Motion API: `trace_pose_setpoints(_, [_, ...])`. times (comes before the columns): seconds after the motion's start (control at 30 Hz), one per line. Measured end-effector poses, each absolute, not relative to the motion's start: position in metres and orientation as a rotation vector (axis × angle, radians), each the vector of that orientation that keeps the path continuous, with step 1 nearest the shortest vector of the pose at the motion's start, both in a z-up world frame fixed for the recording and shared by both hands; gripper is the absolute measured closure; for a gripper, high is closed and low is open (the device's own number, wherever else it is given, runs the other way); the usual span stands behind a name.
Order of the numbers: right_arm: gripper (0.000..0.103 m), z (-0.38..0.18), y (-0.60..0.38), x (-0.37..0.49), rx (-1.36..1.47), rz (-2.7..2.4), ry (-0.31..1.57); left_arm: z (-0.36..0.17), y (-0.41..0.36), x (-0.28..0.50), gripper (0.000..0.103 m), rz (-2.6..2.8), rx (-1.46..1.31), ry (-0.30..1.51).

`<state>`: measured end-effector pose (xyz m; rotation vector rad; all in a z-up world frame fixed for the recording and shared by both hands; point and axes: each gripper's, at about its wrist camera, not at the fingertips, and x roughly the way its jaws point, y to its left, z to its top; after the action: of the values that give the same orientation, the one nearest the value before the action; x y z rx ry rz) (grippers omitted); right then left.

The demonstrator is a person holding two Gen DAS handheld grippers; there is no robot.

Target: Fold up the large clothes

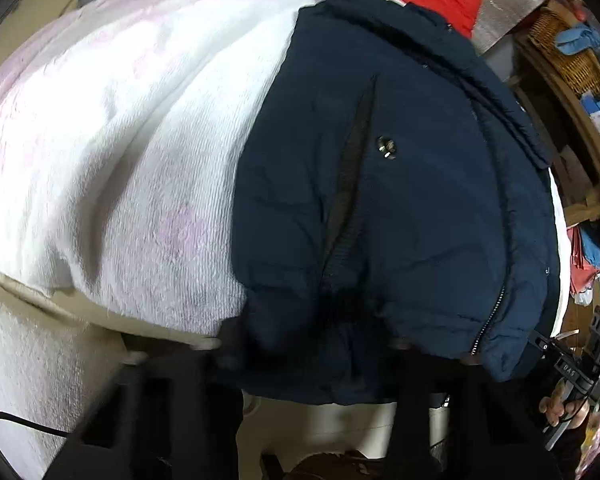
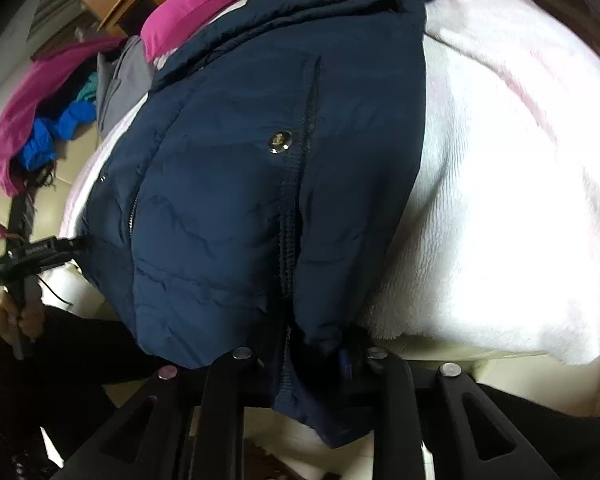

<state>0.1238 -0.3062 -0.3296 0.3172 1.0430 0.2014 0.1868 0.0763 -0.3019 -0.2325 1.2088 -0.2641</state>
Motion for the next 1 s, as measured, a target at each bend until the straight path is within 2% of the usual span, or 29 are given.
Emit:
trace_pose_setpoints(0.07, [0.091,-0.320,-0.307,0.123,0.329,0.219,1.016,-0.297,0.080,0.186,0.083,-0.296,-0.270,1.182])
trace_pose_setpoints(0.2, [0.093,-0.283,-0.305,0.117,0.336,0.256,0.911,-0.280,0.083,0.187,0.088,-0.353,-0.334,1.096])
trace_pose_setpoints(0.33, [0.093,-0.232,-0.318,0.121,0.384,0.295,0.742,-0.243,0.091,0.193,0.089,-0.472,-0.439,0.944])
trace_pose_setpoints(0.53, [0.094,-0.178,-0.335,0.156,0.420,0.264,0.568,-0.176,0.083,0.232,0.089,-0.458,-0.423,0.784])
trace_pose_setpoints(0.63, [0.094,-0.162,-0.347,0.175,0.464,0.227,0.488,-0.179,0.068,0.248,0.089,-0.384,-0.396,0.735])
trace_pose_setpoints(0.73, [0.094,-0.165,-0.363,0.192,0.528,0.197,0.469,-0.178,0.047,0.261,0.089,-0.302,-0.330,0.704])
trace_pose_setpoints(0.9, [0.094,-0.208,-0.371,0.208,0.569,0.178,0.538,-0.185,0.013,0.263,0.089,-0.226,-0.201,0.666])
trace_pose_setpoints(1.0, [0.094,-0.222,-0.371,0.218,0.562,0.166,0.577,-0.181,0.020,0.255,0.089,-0.201,-0.119,0.649])
